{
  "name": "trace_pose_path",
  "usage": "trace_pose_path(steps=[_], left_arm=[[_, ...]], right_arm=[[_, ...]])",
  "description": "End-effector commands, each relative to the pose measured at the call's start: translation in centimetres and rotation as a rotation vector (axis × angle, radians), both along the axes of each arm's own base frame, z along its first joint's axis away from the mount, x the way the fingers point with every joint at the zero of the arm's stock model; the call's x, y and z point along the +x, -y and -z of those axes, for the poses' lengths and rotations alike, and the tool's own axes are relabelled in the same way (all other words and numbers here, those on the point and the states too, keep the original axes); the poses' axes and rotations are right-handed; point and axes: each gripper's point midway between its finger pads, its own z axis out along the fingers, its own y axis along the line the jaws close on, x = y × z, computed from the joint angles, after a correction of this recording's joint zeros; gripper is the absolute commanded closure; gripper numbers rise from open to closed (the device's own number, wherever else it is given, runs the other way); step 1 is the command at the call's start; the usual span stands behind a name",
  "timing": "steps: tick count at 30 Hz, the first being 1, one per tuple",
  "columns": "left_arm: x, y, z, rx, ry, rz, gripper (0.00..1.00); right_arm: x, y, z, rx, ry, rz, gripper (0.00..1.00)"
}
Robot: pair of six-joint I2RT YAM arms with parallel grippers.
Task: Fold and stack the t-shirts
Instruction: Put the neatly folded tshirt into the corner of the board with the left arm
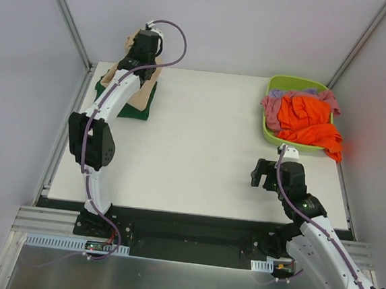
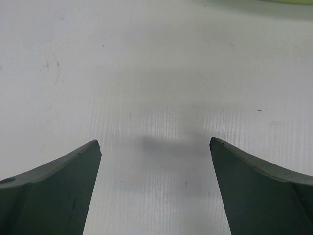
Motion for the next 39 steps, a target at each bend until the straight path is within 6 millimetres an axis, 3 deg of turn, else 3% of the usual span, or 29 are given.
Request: trace_pose_path(steps=[1, 13, 26, 35, 37, 38, 39], left_arm=[[0.8, -0.5, -2.2, -0.010, 0.066, -0.003, 1.00], [2.6, -1.1, -2.1, -0.030, 0.087, -0.019, 1.00], [5.4, -5.1, 5.4, -0.057, -0.009, -0.110, 1.00], [6.9, -6.6, 9.0, -0.106, -0.030, -0.144, 1.00], [7.1, -7.1, 9.5, -0.093, -0.036, -0.164, 0.93], [7.1, -7.3, 9.6, -0.088, -0.036, -0.171, 0.85], [7.2, -7.3, 9.7, -0.083, -0.037, -0.172, 0.69]], right_arm=[[0.9, 0.1, -1.7, 0.005, 0.055, 0.012, 0.04], [0.9, 0.1, -1.6, -0.001, 0.042, 0.014, 0.04], [1.1, 0.2, -1.3, -0.016, 0.019, 0.022, 0.04], [1.2, 0.3, -1.2, -0.024, 0.006, 0.032, 0.04], [1.2, 0.4, -1.2, -0.024, 0.006, 0.032, 0.04], [1.2, 0.3, -1.2, -0.024, 0.006, 0.032, 0.04], [1.2, 0.3, -1.2, -0.025, 0.005, 0.032, 0.04]])
